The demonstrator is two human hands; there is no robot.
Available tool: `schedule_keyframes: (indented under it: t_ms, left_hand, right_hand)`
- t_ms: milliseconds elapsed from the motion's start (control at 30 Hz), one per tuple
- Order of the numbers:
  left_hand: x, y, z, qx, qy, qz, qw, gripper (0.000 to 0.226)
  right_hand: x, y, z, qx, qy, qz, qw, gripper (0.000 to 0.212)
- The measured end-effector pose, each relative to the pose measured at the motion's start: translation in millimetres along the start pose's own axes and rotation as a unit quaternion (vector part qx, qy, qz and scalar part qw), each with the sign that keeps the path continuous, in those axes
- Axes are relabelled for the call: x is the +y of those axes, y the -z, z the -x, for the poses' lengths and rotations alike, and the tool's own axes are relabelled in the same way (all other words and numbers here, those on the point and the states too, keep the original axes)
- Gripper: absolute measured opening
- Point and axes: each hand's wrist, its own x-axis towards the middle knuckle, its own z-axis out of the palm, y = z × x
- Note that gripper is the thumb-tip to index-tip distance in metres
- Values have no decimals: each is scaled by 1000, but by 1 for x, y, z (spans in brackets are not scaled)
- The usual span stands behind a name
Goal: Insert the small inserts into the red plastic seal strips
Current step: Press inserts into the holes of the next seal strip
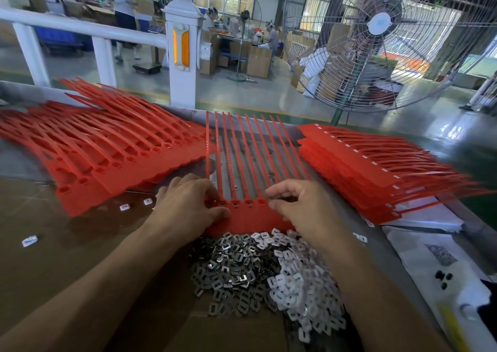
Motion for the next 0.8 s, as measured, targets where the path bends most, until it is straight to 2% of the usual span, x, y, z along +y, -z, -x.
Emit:
schedule_keyframes:
  t_ms: [233, 333, 533, 800]
  left_hand:
    - [0, 0, 0, 4, 0, 2, 1000, 33]
    - [-1, -1, 0, 6, -3, 9, 1000, 30]
    - [-2, -2, -1, 9, -4, 4, 1000, 32]
    - [-2, -2, -2, 7, -4, 1, 1000, 32]
  right_hand:
    - [5, -2, -11, 40, 9, 52, 998, 18]
    - [7, -5, -14, 35, 19, 45, 998, 21]
    - [10, -13, -19, 25, 37, 100, 994, 21]
    - [11, -15, -25, 5, 10, 116, 993, 18]
